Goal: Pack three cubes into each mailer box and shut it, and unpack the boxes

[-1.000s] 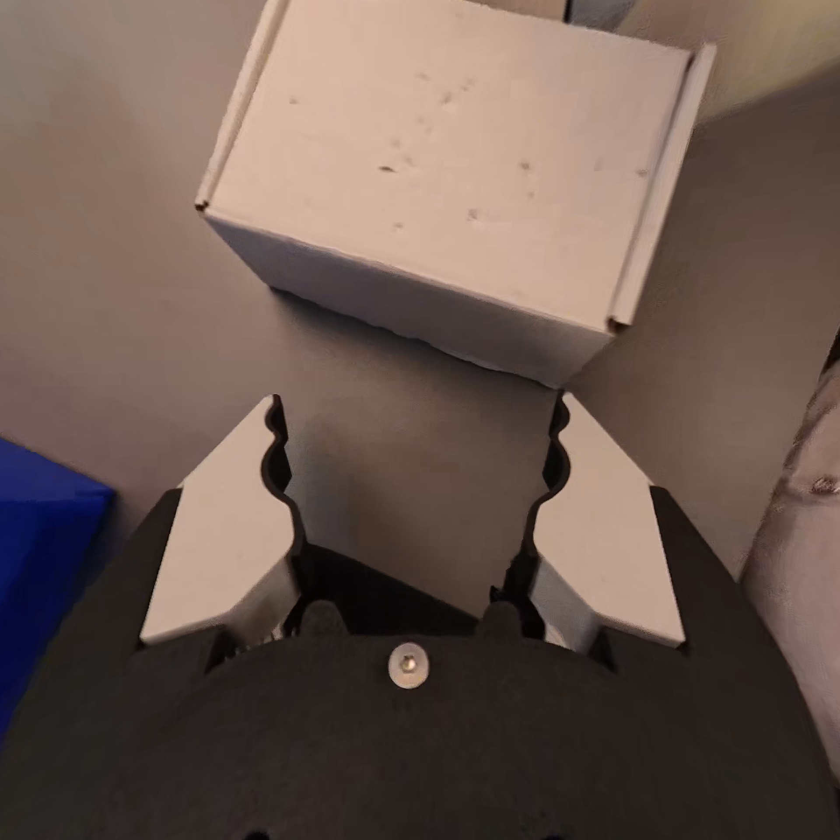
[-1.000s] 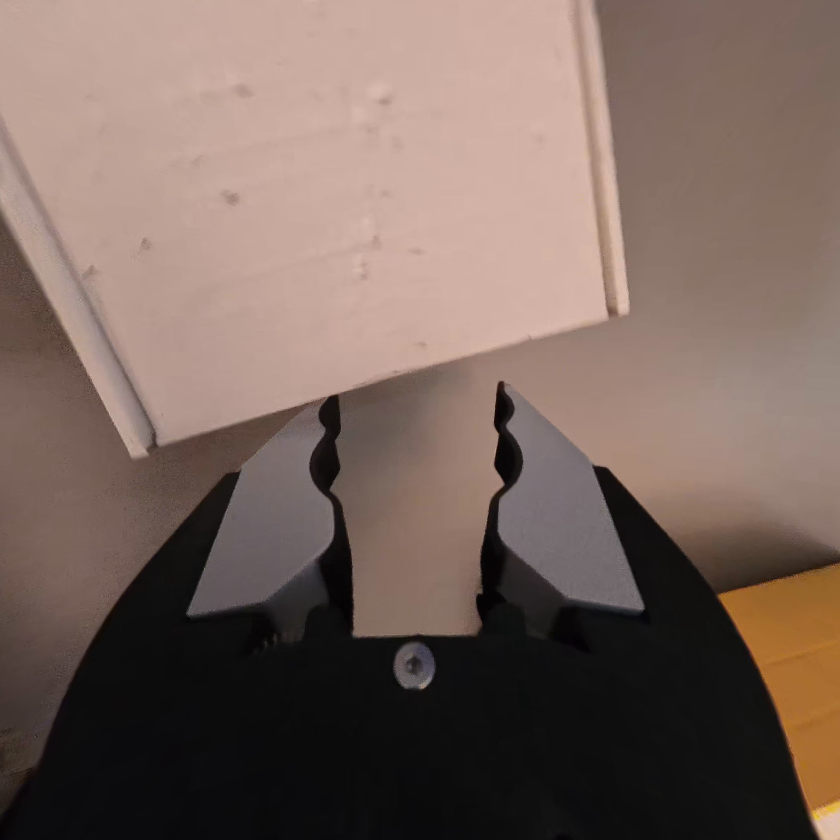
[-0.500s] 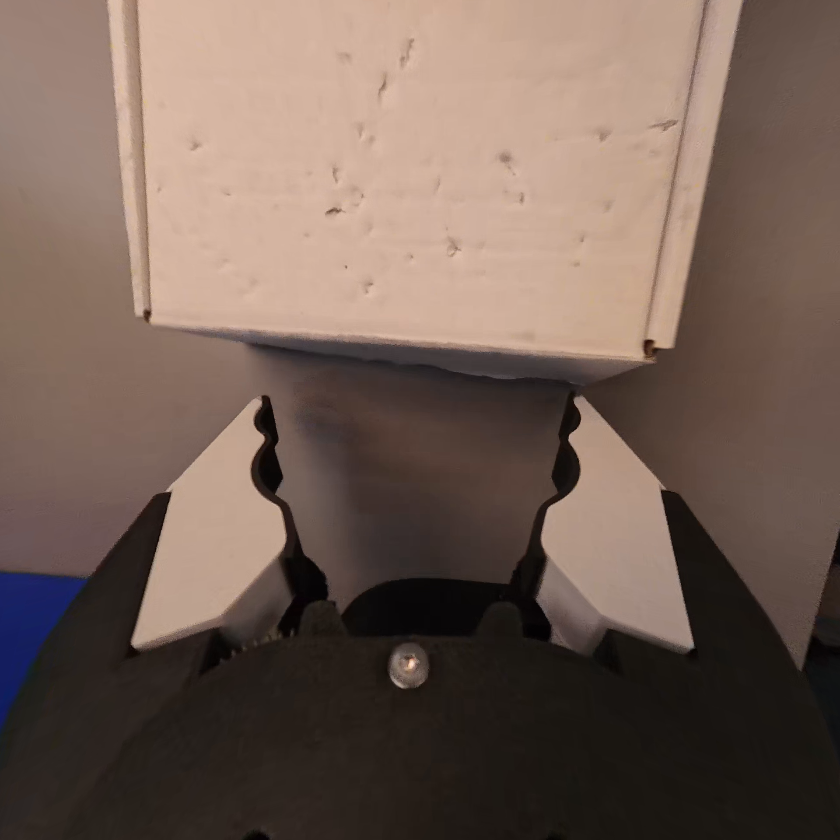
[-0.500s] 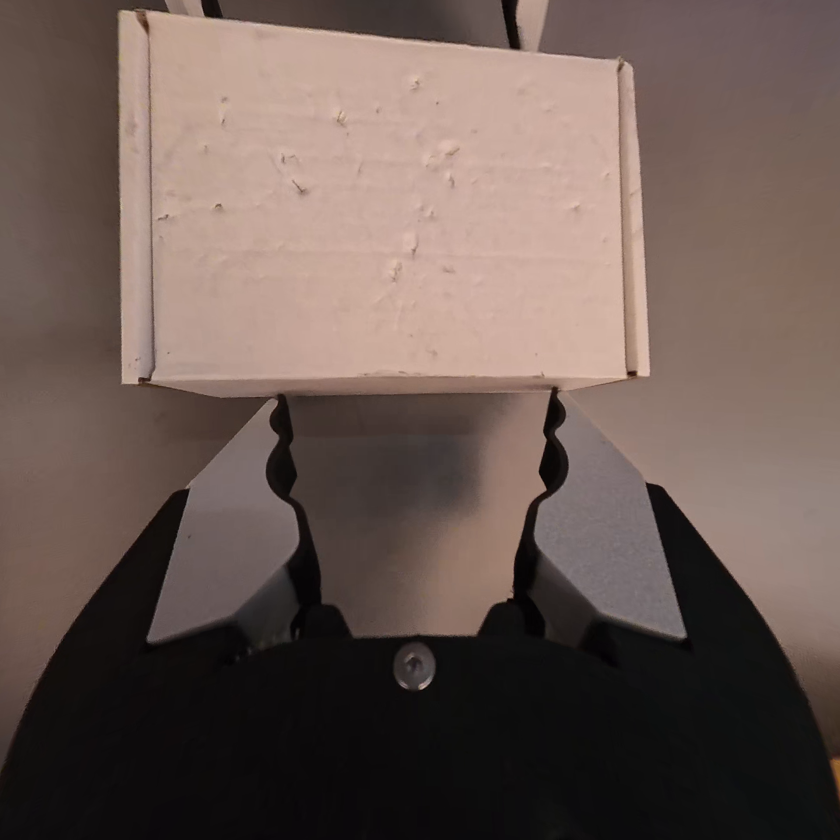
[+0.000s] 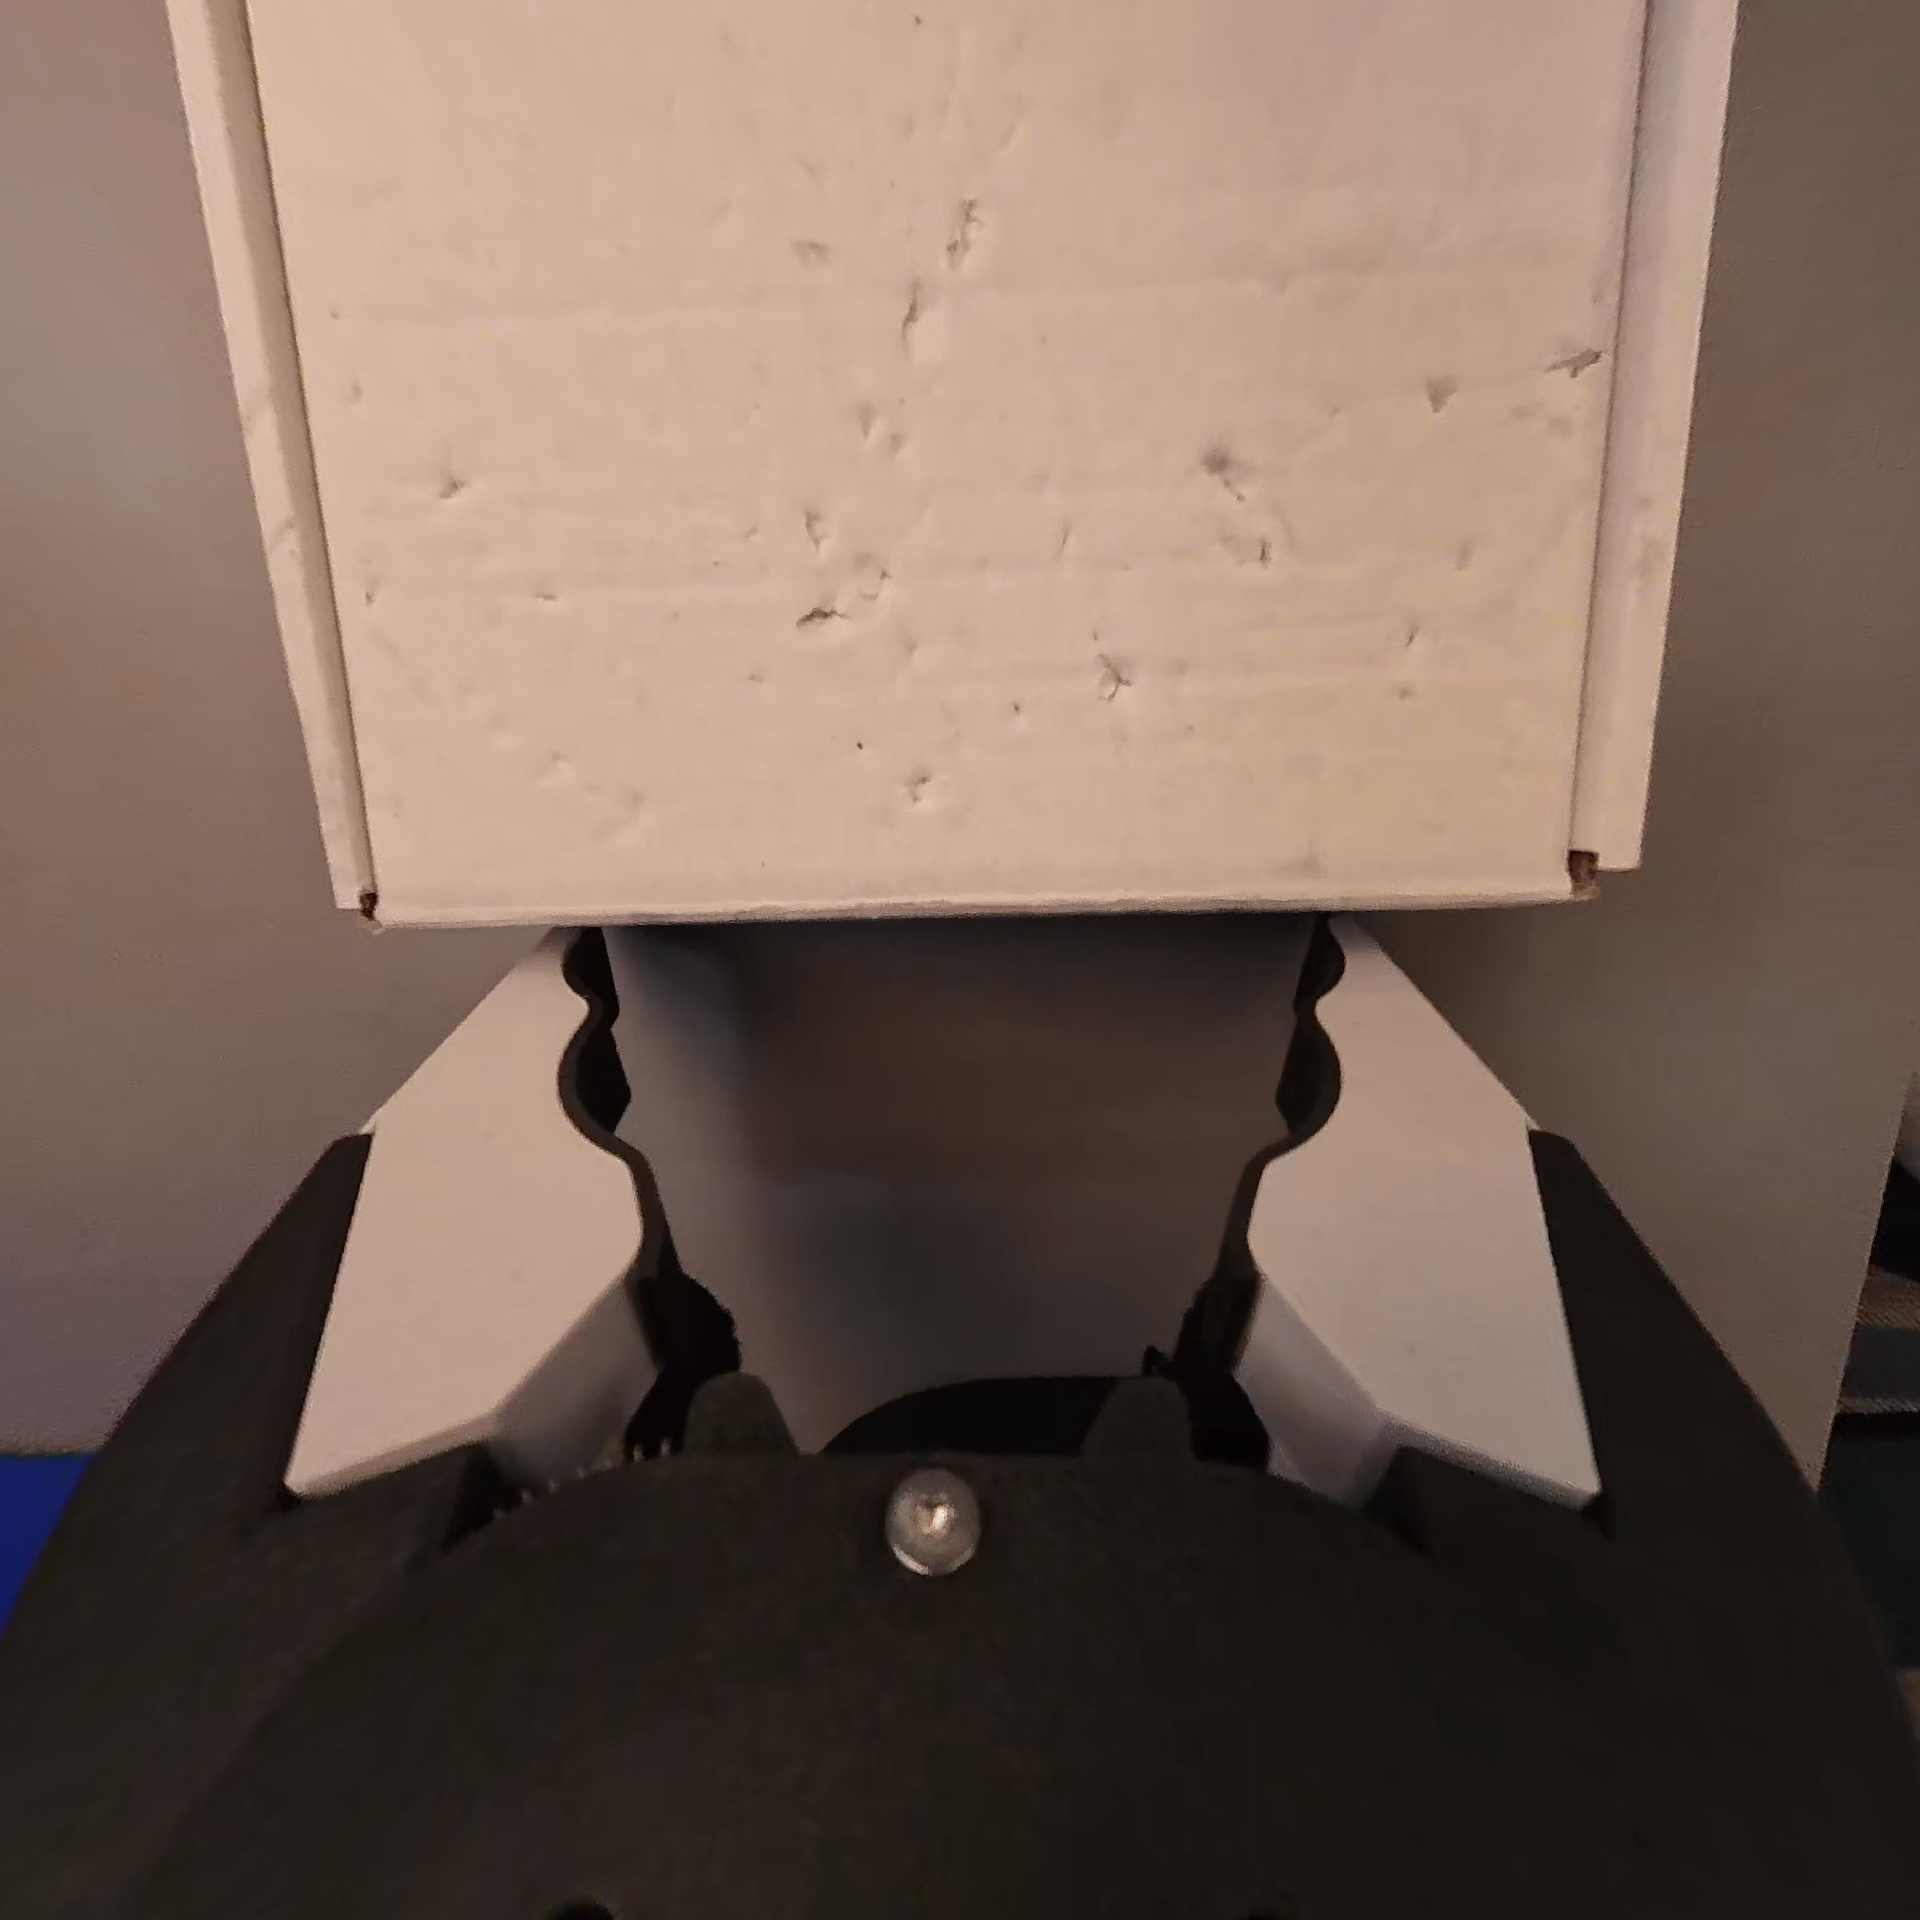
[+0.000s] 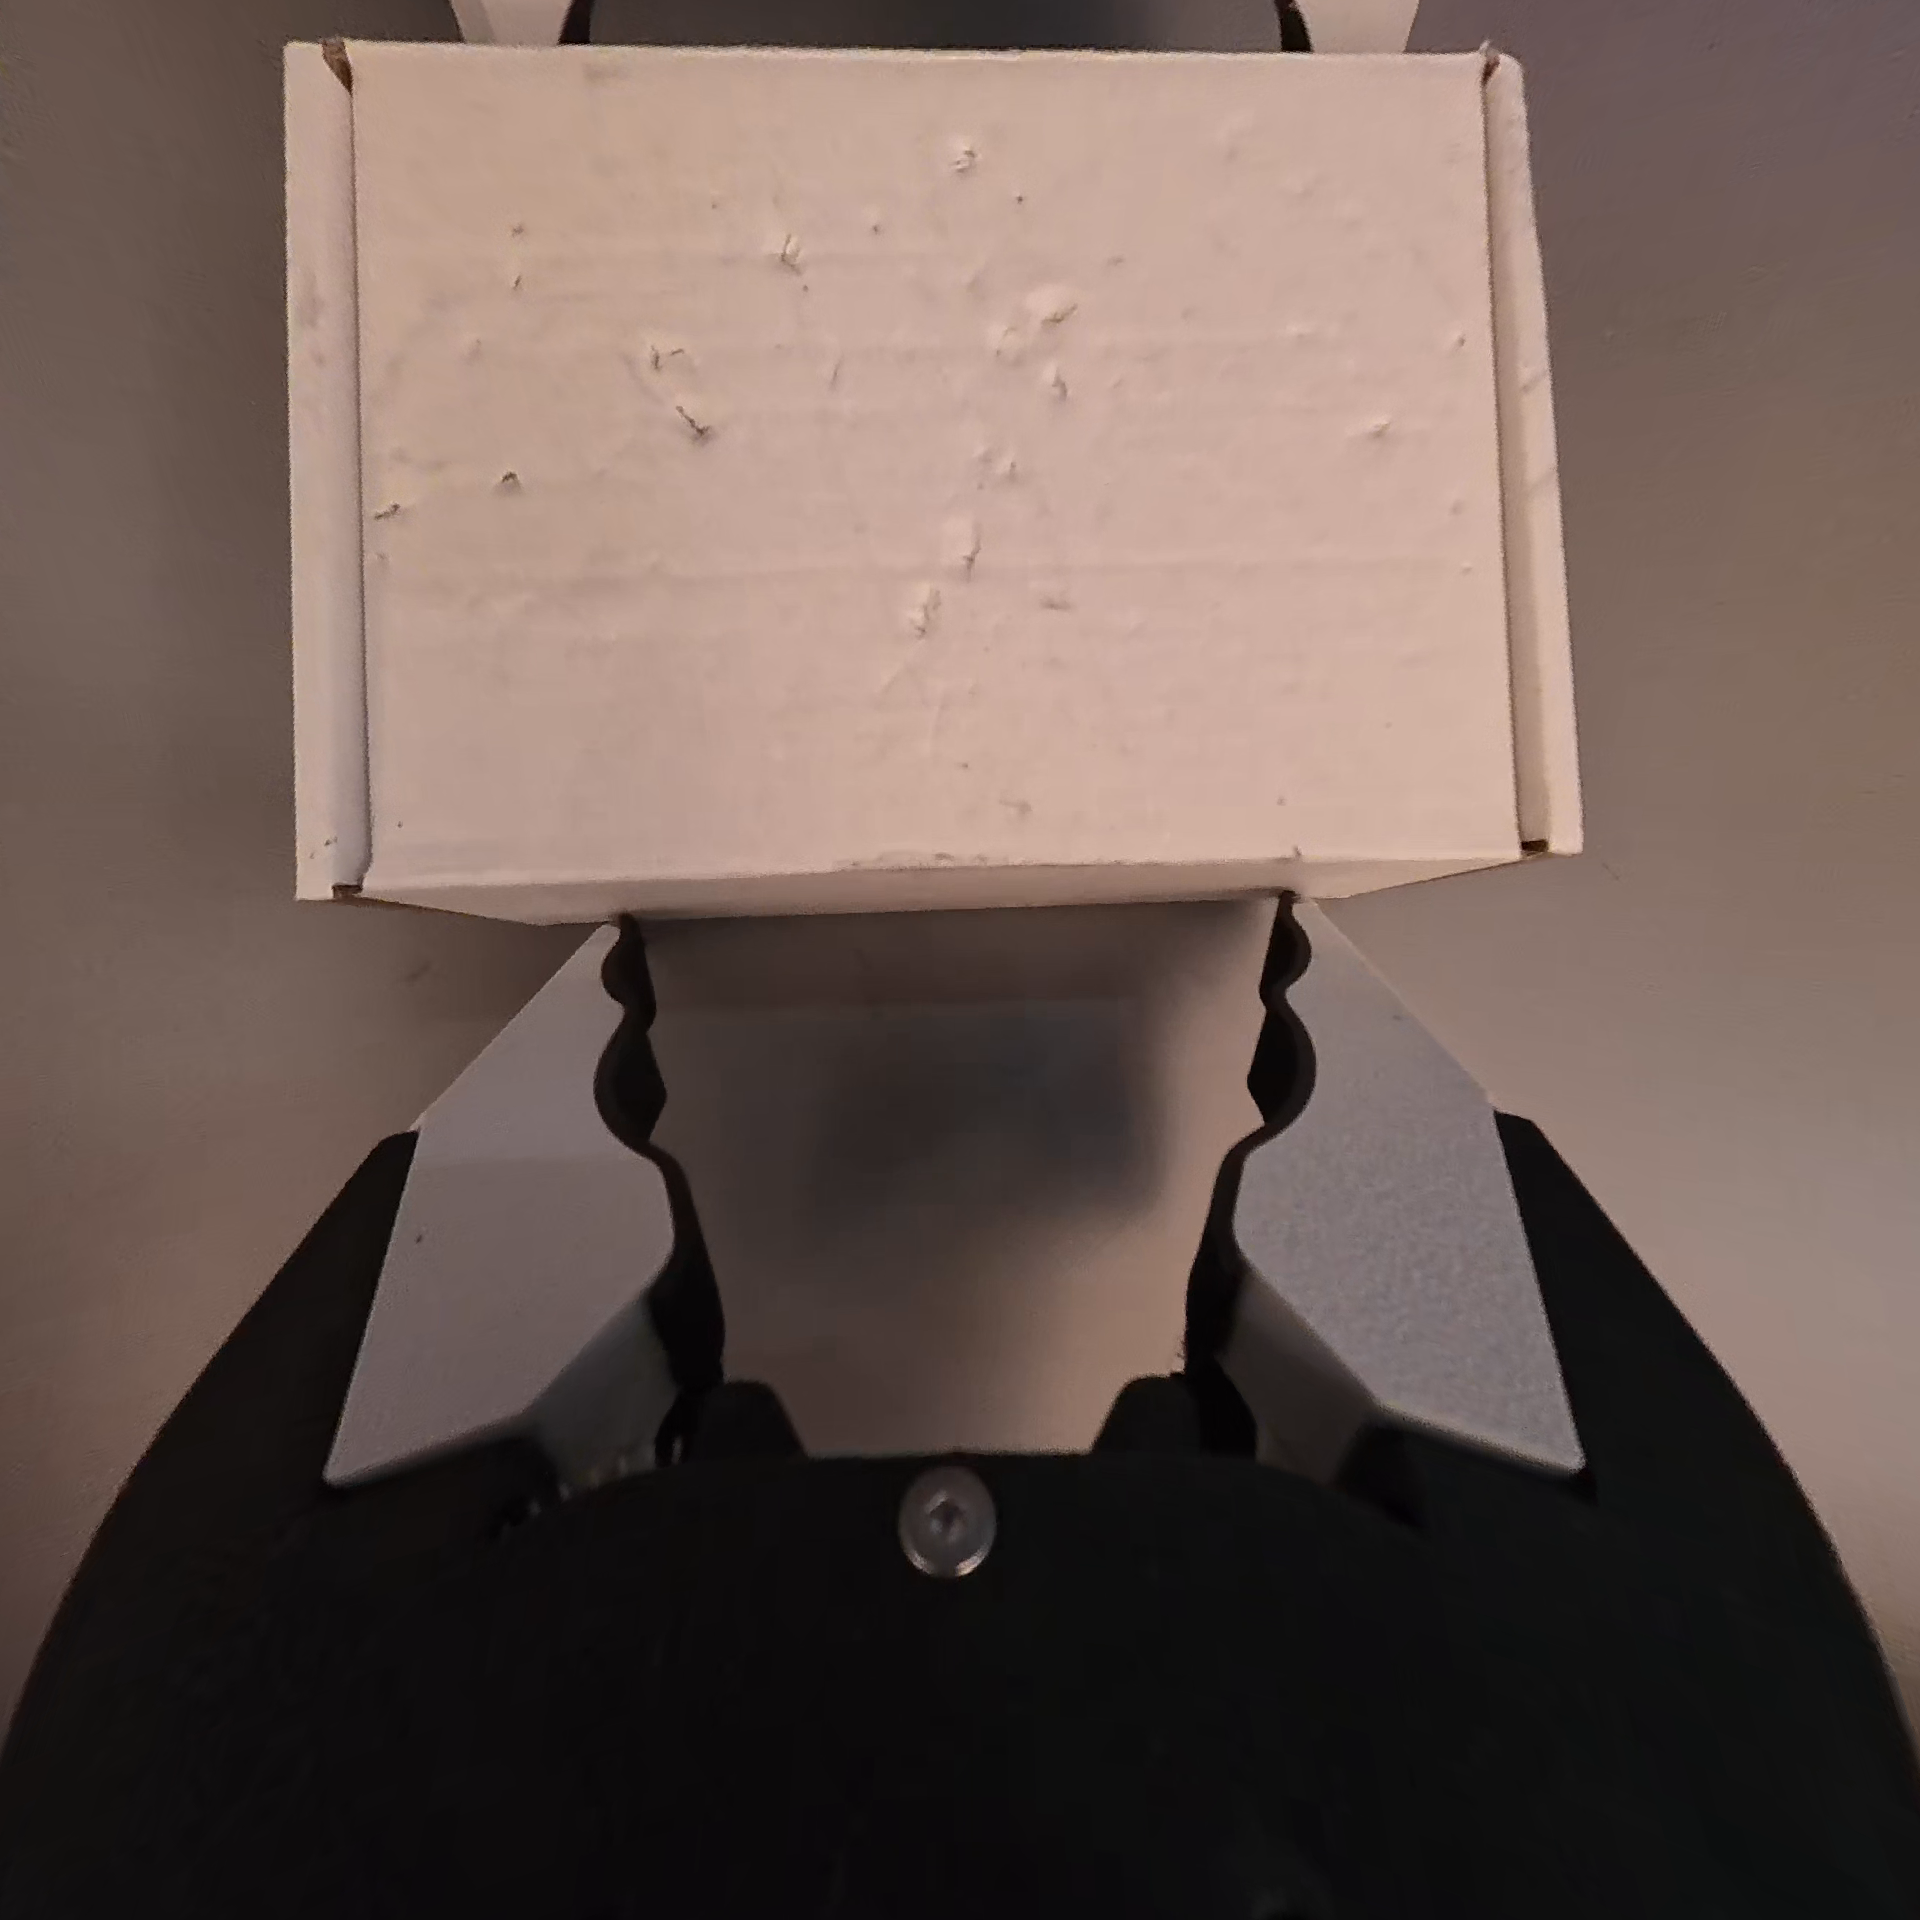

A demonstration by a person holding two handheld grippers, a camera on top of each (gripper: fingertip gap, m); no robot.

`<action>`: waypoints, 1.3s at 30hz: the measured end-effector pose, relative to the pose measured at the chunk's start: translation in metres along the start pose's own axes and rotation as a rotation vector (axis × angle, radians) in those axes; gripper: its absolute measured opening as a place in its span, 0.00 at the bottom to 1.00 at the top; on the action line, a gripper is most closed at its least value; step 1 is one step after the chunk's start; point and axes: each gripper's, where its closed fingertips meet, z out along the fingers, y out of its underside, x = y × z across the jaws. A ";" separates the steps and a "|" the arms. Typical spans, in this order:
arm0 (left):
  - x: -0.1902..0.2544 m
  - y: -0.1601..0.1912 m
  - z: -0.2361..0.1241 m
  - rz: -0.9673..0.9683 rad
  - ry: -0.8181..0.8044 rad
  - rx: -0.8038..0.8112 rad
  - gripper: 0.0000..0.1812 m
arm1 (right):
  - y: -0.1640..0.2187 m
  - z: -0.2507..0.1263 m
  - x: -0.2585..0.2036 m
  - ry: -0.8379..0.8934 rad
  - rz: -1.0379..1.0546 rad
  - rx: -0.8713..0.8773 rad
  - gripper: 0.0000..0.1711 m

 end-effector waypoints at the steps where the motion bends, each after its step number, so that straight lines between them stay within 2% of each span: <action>1: 0.000 -0.001 0.000 -0.006 -0.003 0.001 0.71 | 0.000 0.000 0.000 0.001 0.000 -0.001 0.68; 29: -0.001 -0.004 0.004 -0.029 -0.009 0.027 0.71 | 0.004 0.000 0.001 0.013 0.001 -0.071 0.70; 31: 0.003 -0.009 0.006 -0.077 -0.027 0.059 0.71 | 0.019 -0.008 0.007 0.057 0.055 -0.159 0.71; 34: 0.007 -0.012 0.008 -0.157 -0.066 0.099 0.70 | 0.039 -0.036 0.025 0.198 0.184 -0.250 0.67; 36: 0.009 -0.011 0.006 -0.194 -0.097 0.112 0.68 | 0.043 -0.058 0.028 0.253 0.316 -0.248 0.65; 39: 0.013 -0.014 0.004 -0.232 -0.157 0.124 0.65 | 0.030 -0.093 0.025 0.334 0.534 -0.162 0.63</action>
